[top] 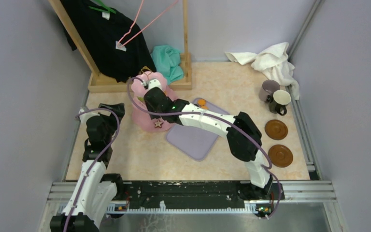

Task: Serve the afternoon tea

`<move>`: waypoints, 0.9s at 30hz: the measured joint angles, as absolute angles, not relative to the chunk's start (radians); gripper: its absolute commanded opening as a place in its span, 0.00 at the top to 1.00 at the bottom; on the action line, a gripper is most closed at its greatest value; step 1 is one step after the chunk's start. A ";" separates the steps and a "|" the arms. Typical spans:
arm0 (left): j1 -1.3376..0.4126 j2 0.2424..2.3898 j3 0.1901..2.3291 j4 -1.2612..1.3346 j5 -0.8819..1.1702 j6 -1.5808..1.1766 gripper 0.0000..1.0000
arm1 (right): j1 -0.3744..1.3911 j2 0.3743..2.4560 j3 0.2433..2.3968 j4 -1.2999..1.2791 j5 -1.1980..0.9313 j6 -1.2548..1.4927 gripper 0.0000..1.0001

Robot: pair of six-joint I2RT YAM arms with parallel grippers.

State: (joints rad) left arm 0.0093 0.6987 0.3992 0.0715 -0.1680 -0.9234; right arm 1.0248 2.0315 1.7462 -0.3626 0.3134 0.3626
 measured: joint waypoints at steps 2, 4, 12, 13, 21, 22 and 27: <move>0.009 0.699 0.399 0.072 -0.168 -0.923 0.01 | 1.026 2.028 1.742 -0.359 0.314 0.362 0.62; 0.009 0.699 0.399 0.072 -0.168 -0.923 0.01 | 1.028 2.021 1.732 -0.355 0.314 0.362 0.62; 0.010 0.699 0.399 0.072 -0.168 -0.923 0.01 | 1.041 1.967 1.668 -0.344 0.324 0.359 0.64; 0.010 0.698 0.399 0.071 -0.168 -0.923 0.01 | 1.043 1.957 1.660 -0.343 0.326 0.358 0.65; 0.012 0.699 0.399 0.071 -0.171 -0.923 0.01 | 1.063 1.903 1.624 -0.323 0.335 0.340 0.68; 0.012 0.699 0.399 0.071 -0.172 -0.923 0.01 | 1.065 1.893 1.614 -0.321 0.336 0.338 0.69; 0.013 0.699 0.399 0.071 -0.172 -0.923 0.01 | 1.070 1.852 1.571 -0.319 0.340 0.326 0.69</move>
